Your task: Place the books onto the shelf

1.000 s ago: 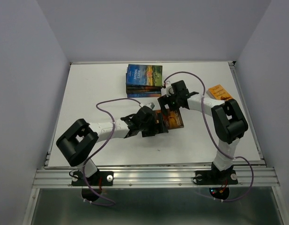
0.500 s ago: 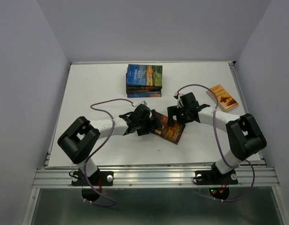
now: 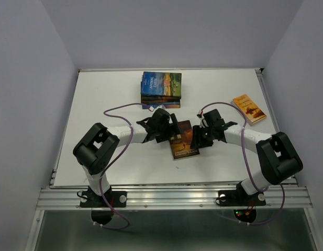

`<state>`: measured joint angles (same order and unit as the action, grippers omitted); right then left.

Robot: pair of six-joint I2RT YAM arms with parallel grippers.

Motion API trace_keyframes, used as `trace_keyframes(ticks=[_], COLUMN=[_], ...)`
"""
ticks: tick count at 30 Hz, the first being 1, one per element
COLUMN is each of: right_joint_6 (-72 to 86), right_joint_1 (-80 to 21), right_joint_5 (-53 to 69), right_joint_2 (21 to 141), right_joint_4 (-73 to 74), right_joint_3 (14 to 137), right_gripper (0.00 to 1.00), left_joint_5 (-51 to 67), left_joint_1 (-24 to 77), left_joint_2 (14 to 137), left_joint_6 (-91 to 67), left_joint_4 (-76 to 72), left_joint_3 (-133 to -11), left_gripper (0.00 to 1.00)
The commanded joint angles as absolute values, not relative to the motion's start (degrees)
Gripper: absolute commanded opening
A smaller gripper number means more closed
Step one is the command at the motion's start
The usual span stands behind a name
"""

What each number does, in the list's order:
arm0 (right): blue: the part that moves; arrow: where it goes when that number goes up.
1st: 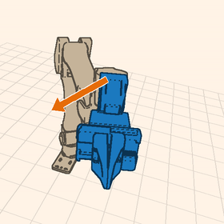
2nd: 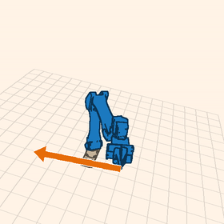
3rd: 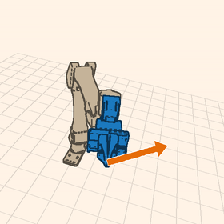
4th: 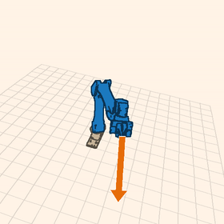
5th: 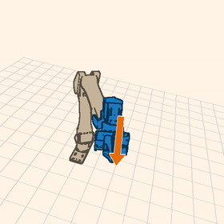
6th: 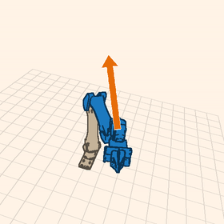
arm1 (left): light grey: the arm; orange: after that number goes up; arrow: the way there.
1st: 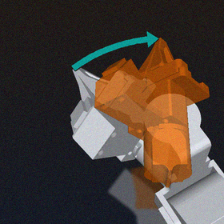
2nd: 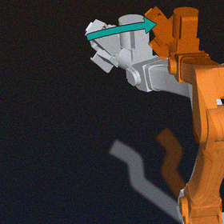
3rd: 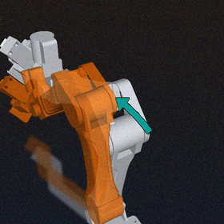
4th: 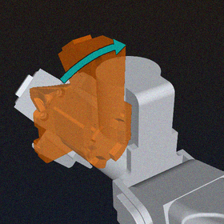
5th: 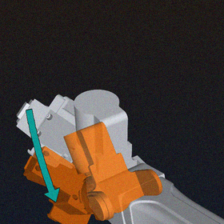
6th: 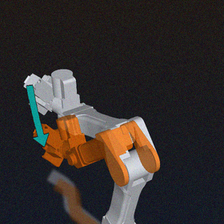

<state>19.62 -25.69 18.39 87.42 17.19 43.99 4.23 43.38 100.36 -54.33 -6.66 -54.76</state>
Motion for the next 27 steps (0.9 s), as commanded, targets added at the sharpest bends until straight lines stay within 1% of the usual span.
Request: trace_keyframes(ticks=[1, 2, 3, 4, 5, 7, 11, 15, 19, 20, 23, 25, 26, 27], right_joint_6=[22.5, 22.8, 23.3, 24.4, 24.9, 25.9, 26.9, 27.3, 28.1, 28.6, 29.0, 29.4, 29.8, 30.1], right_joint_1=[-26.8, -26.8, -26.8, -26.8, -26.8, -26.8, -26.8, -26.8, -26.8, -26.8, -26.8, -26.8, -26.8, -26.8], right_joint_5=[19.2, 19.6, 20.2, 20.5, 21.2, 22.7, 24.3, 24.3, 22.1, 21.5, 20.1, 19.8, 19.5, 19.3], right_joint_2=[90.3, 90.5, 90.8, 91.0, 91.1, 91.2, 90.4, 89.4, 89.3, 89.4, 89.6, 89.6, 89.5, 89.2], right_joint_4=[18.2, 17.8, 16.7, 15.9, 15.2, 13.3, 11.7, 10.9, 11.0, 10.9, 11.2, 11.0, 11.0, 11.0], right_joint_3=[41.5, 41.0, 40.8, 40.5, 40.0, 39.4, 38.1, 37.4, 37.7, 38.0, 38.5, 38.4, 38.1, 37.9], right_gripper=[0.5, 0.47, 0.46, 0.45, 0.45, 0.45, 0.44, 0.43, 0.41, 0.41, 0.42, 0.42, 0.43, 0.43], left_joint_5=[11.3, 13.7, 15.9, 20.7, 23.1, 28.7, 34.7, 36.0, 37.6, 37.7, 37.6, 36.2, 34.9, 33.4], left_joint_1=[43.7, 43.8, 44.0, 44.2, 44.6, 45.7, 46.4, 46.4, 46.3, 46.4, 46.4, 46.2, 46.2, 46.2], left_joint_2=[100.7, 100.5, 99.7, 99.2, 98.2, 97.3, 96.3, 95.9, 95.8, 95.9, 97.5, 98.0, 97.8, 97.6], left_joint_6=[-53.3, -53.6, -53.9, -54.2, -54.8, -55.6, -59.1, -60.7, -60.0, -59.2, -54.7, -52.5, -50.2, -48.9], left_joint_4=[-9.8, -11.8, -17.5, -20.7, -27.6, -34.2, -50.4, -54.5, -54.8, -53.8, -42.3, -37.2, -31.9, -29.1], left_joint_3=[-54.1, -53.0, -50.6, -49.3, -48.0, -45.1, -41.7, -41.1, -41.8, -42.2, -44.7, -46.6, -47.3, -48.6], left_gripper=[0.99, 0.99, 0.99, 0.99, 0.99, 0.99, 0.99, 0.99, 0.99, 0.99, 0.98, 0.86, 0.74, 0.67])
